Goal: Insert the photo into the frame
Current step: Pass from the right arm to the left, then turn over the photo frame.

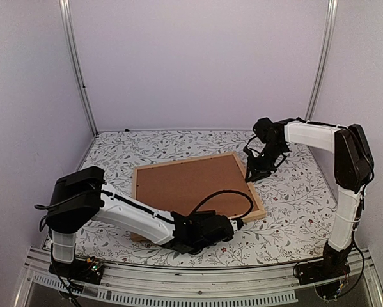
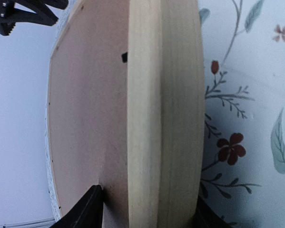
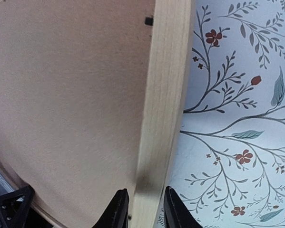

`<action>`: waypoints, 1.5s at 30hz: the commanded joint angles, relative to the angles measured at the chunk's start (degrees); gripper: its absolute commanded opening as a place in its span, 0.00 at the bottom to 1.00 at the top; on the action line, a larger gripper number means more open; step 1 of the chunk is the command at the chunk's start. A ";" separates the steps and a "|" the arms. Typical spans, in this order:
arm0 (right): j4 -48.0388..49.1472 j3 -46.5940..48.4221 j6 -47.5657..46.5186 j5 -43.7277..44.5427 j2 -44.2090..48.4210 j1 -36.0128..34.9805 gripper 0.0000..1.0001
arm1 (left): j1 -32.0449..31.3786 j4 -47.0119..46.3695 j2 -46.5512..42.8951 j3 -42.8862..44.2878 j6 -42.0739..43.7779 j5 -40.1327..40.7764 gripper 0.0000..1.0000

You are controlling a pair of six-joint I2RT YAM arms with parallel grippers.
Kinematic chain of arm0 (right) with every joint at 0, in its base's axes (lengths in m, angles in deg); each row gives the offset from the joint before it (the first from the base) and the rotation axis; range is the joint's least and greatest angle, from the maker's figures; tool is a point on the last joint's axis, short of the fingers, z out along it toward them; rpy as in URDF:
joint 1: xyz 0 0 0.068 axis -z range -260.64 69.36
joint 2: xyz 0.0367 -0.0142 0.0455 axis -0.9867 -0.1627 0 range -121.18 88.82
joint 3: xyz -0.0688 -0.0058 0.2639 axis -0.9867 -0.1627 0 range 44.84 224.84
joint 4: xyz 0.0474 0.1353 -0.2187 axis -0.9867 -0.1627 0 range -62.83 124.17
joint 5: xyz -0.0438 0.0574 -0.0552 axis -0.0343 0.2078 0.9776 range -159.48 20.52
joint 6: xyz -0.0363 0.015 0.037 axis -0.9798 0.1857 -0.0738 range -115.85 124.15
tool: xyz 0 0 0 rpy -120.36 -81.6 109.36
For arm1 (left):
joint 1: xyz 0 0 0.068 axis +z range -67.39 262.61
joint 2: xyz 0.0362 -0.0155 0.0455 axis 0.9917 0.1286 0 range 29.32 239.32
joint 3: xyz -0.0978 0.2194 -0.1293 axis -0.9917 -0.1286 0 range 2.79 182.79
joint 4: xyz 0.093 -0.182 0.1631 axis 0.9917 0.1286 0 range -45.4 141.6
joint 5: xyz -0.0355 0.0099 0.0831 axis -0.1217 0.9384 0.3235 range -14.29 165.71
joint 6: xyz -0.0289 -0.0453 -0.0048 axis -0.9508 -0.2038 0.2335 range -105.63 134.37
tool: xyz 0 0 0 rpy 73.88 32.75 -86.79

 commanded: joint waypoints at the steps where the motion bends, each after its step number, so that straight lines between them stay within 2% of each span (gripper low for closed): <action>1: 0.29 -0.88 -1.06 -0.55 3.52 0.94 0.36 | -0.14 4.14 -1.09 -0.24 -0.19 -0.36 0.31; 4: 0.79 -2.15 -0.77 -0.28 4.60 2.08 0.42 | -0.25 3.28 -1.69 -0.68 0.16 0.71 0.28; 10: 2.05 -4.07 0.10 -0.26 7.08 3.03 0.44 | -0.42 1.98 -3.55 -1.27 1.80 3.97 0.23; 16: 2.49 -3.87 0.85 -0.20 11.38 5.14 0.48 | -0.45 2.91 -8.17 0.16 5.06 6.06 0.12; 19: 2.93 -3.10 1.11 -0.87 13.61 5.65 0.55 | -0.49 3.62 -10.82 1.08 7.16 6.44 0.08; 22: 4.15 -2.26 1.22 -1.49 15.48 5.77 0.68 | -0.15 4.38 -13.37 2.72 9.65 7.35 0.00; 26: 5.93 -0.61 1.38 -0.46 17.69 6.03 0.80 | 1.78 7.18 -16.60 7.59 11.49 7.43 0.00; 31: 8.89 0.84 2.42 2.10 20.99 7.38 0.90 | 4.11 9.88 -19.00 14.35 13.90 7.95 0.00; 36: 9.49 2.54 2.57 1.84 22.95 9.32 0.91 | 6.19 7.70 -19.26 21.13 19.25 11.04 0.00; 45: 9.74 1.55 2.62 0.91 26.17 14.47 0.92 | 10.96 11.34 -20.20 35.45 18.22 8.75 0.00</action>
